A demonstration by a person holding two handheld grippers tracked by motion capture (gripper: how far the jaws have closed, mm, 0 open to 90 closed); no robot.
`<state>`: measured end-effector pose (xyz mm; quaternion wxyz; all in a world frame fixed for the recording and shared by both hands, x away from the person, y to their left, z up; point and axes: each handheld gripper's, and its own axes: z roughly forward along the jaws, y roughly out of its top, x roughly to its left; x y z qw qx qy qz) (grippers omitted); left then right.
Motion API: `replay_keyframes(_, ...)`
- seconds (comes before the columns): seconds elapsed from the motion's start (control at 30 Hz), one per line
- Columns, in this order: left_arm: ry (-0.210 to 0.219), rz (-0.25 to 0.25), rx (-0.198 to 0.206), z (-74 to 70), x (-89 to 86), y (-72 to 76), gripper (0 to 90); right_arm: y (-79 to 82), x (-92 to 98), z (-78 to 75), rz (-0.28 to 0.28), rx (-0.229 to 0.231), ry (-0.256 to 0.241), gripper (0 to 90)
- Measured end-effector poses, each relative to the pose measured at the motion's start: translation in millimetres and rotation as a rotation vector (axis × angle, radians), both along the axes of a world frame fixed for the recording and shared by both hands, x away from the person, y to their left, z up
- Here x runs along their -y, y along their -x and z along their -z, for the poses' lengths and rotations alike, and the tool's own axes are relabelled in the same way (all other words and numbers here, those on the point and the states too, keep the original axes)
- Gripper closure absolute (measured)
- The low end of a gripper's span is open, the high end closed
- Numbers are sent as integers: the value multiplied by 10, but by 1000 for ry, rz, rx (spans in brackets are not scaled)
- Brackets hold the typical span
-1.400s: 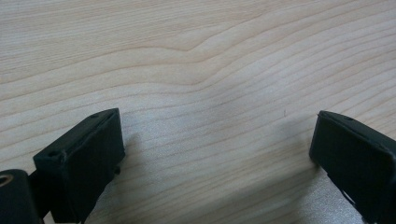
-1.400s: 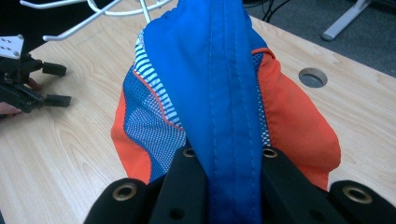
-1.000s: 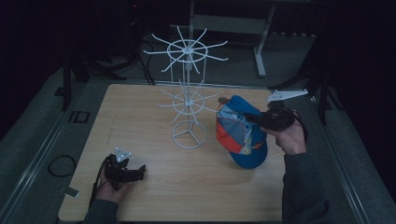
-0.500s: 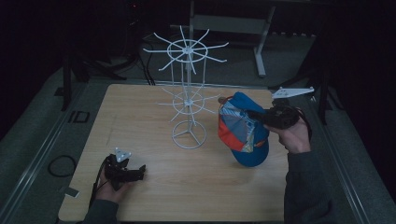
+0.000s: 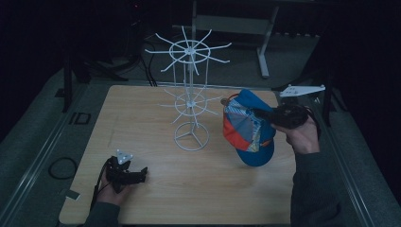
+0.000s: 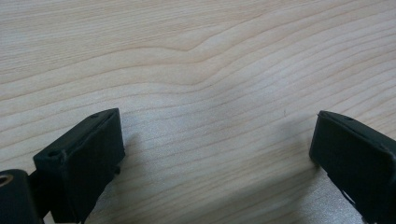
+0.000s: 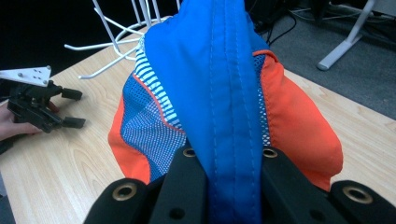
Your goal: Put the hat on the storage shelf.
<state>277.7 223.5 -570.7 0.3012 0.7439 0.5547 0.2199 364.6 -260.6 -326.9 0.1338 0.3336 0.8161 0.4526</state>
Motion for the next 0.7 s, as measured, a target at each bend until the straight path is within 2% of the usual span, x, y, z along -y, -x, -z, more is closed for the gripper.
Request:
replay_keyframes(0.4,0,0,0,0,0,0,31,3,21,-128,-25,28,-16,877)
replay_keyframes(0.7,0,0,0,0,0,0,31,-12,41,-169,-51,13,-45,876)
